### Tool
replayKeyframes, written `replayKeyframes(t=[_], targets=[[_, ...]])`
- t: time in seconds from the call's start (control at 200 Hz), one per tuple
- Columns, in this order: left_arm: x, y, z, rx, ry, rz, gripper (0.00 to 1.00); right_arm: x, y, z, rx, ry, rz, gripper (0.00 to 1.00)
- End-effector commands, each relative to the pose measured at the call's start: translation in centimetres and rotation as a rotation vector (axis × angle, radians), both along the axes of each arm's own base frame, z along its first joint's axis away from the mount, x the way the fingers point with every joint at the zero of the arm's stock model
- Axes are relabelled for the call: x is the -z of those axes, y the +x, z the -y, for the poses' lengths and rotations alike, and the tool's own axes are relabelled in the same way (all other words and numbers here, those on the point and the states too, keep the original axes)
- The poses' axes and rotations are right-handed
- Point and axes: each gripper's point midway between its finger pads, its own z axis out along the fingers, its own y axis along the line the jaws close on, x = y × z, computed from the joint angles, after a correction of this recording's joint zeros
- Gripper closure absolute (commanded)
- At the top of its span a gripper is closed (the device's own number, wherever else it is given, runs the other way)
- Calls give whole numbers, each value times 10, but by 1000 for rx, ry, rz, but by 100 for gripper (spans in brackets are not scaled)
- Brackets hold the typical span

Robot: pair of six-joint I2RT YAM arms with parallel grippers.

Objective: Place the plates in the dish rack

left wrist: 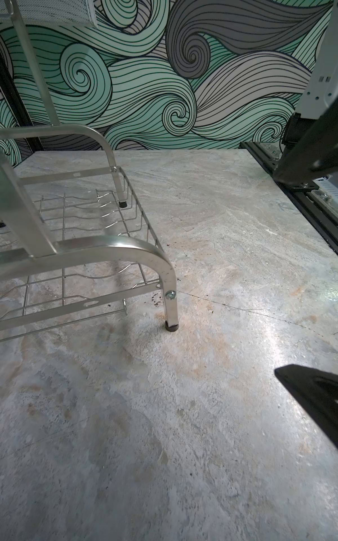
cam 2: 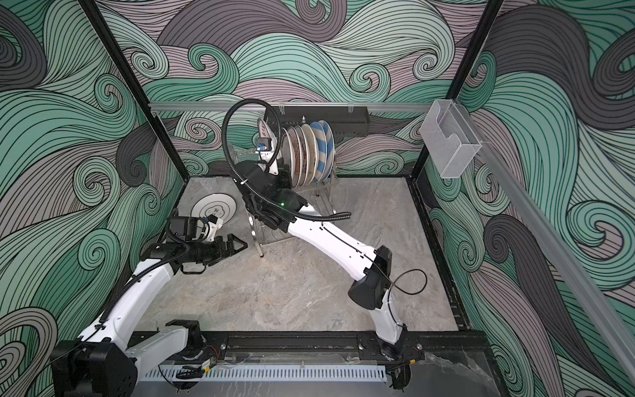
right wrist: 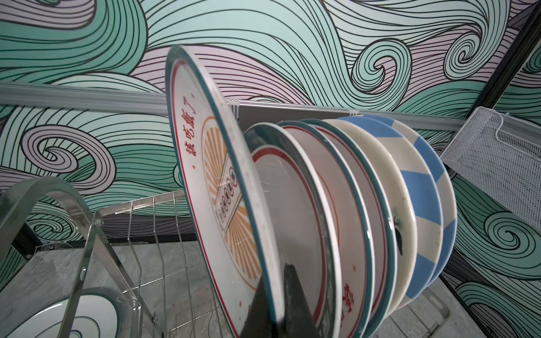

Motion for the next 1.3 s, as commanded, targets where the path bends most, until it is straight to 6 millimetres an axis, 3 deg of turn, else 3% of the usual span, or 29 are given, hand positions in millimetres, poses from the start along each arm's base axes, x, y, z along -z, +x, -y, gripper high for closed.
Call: replayKeyframes(t=[0.0, 0.385, 0.645, 0.926, 1.291], targets=[[-5, -4, 2, 25, -2, 22, 2, -11, 4, 8, 29, 86, 25, 100], [-5, -3, 1, 23, 3, 21, 1, 0, 7, 19, 55, 93, 12, 100], [-4, -3, 1, 25, 3, 18, 1, -40, -6, 23, 21, 110, 78, 100], [-4, -2, 1, 24, 5, 19, 1, -62, -20, 34, 15, 125, 128, 100], [-4, -3, 1, 23, 8, 20, 1, -38, -9, 27, 28, 109, 91, 100]])
